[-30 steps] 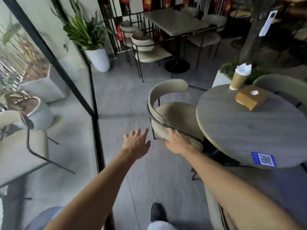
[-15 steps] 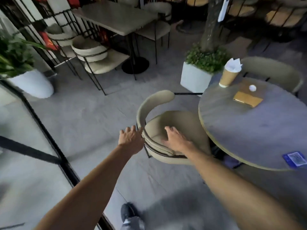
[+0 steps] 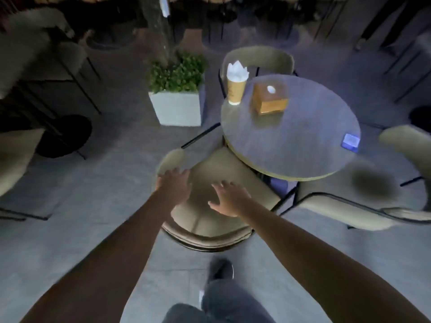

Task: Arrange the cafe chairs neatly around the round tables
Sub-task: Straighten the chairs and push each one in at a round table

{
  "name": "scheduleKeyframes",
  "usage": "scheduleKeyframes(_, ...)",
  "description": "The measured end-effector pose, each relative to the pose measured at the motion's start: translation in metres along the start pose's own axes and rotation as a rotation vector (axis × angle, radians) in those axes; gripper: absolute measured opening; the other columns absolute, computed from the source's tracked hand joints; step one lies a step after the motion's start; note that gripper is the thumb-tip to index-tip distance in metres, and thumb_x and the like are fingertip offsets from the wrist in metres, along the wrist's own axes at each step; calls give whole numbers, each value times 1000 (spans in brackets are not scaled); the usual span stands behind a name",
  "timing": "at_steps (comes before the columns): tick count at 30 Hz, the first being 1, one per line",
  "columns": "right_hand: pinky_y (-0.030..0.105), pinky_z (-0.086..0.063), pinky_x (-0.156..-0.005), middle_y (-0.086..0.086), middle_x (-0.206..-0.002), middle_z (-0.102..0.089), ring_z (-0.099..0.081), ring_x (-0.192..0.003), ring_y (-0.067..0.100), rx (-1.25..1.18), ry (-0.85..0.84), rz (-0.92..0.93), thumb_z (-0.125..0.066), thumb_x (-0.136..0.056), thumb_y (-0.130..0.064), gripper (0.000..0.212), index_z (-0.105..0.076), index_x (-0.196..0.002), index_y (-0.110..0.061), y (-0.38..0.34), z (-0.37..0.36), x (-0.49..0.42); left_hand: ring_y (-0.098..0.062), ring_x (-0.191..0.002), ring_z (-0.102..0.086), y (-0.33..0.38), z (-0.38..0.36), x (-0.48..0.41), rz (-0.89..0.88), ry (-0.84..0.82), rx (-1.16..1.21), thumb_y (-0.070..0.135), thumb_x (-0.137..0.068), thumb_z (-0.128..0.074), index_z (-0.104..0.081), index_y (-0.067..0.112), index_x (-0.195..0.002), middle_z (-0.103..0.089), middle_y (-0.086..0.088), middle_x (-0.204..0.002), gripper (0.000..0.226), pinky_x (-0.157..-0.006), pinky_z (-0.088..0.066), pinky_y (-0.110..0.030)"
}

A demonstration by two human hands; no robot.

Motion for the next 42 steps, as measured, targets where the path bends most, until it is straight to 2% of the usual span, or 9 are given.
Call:
scheduleKeyframes(5, 49, -43, -103, 15, -145, -44, -48, -128, 37, -20, -64, -69, -53, -95, -46, 66, -34, -151, -18, -29, -24, -10, -34, -115, -50, -35, -6, -27, -214, -53, -156, 41, -98, -41, -46, 20, -125, -52, -11, -125, 35, -93, -39, -46)
scheduleKeyframes(15, 46, -44, -101, 13, -138, -50, -49, -125, 34, -171, -59, -413, -53, -94, -38, 50, -47, -140, -18, -116, -78, -31, -32, -115, -55, -107, -55, -57, -690, -118, -395, 49, -97, -42, -52, 23, -123, -57, -9, -123, 38, -93, -42, -41)
scheduleKeyframes(20, 45, -44, -101, 12, -137, -53, -50, -126, 32, -265, -38, -531, -52, -95, -50, 55, -46, -140, -18, -153, -106, -34, -30, -132, -41, -132, -90, -64, -890, -278, -484, 71, -92, -32, -44, 30, -142, -49, -6, -141, 65, -107, -31, -45)
scheduleKeyframes(23, 45, -44, -102, 8, -132, -57, -54, -121, 29, -286, -103, -525, -61, -89, -56, 65, -46, -141, -20, -169, -124, -31, -29, -131, -40, -137, -109, -67, -1009, -296, -597, 91, -73, -33, -40, 33, -144, -49, -4, -137, 91, -111, -25, -50)
scheduleKeyframes(25, 44, -44, -102, 5, -124, -62, -57, -115, 27, -239, -102, -525, -67, -89, -46, 58, -48, -138, -21, -176, -136, -30, -30, -126, -43, -137, -118, -70, -1040, -231, -608, 85, -77, -40, -39, 34, -142, -53, -6, -131, 83, -112, -22, -50)
scheduleKeyframes(27, 43, -43, -102, 4, -116, -67, -61, -111, 26, -207, -18, -572, -61, -96, -19, 42, -51, -136, -22, -178, -144, -31, -32, -123, -46, -136, -123, -70, -1032, -190, -574, 69, -90, -43, -40, 34, -140, -56, -8, -130, 61, -111, -22, -49)
scheduleKeyframes(29, 41, -42, -102, 3, -111, -71, -64, -108, 26, -195, 38, -625, -51, -97, -4, 41, -56, -133, -23, -180, -144, -32, -34, -120, -48, -134, -122, -67, -1020, -185, -582, 63, -94, -44, -43, 33, -139, -58, -11, -128, 54, -110, -22, -50)
scheduleKeyframes(37, 39, -40, -96, 3, -109, -71, -65, -107, 25, -158, 57, -648, -46, -96, -1, 36, -64, -118, -24, -177, -150, -21, -35, -117, -54, -124, -124, -49, -1003, -217, -613, 64, -90, -50, -49, 34, -134, -62, -11, -123, 52, -105, -29, -52)
scheduleKeyframes(42, 39, -40, -100, 1, -114, -70, -63, -111, 24, -190, 49, -645, -44, -96, -2, 45, -64, -124, -31, -170, -157, -11, -33, -118, -53, -119, -130, -34, -976, -203, -571, 67, -90, -49, -49, 36, -136, -62, -9, -123, 55, -106, -28, -51)
Point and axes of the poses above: each hand's wrist, its own x-axis away from the middle knuckle, its own z-axis out of the back of the hand, y = z × x, the point moved 2 cm from there along -x, towards the middle knuckle
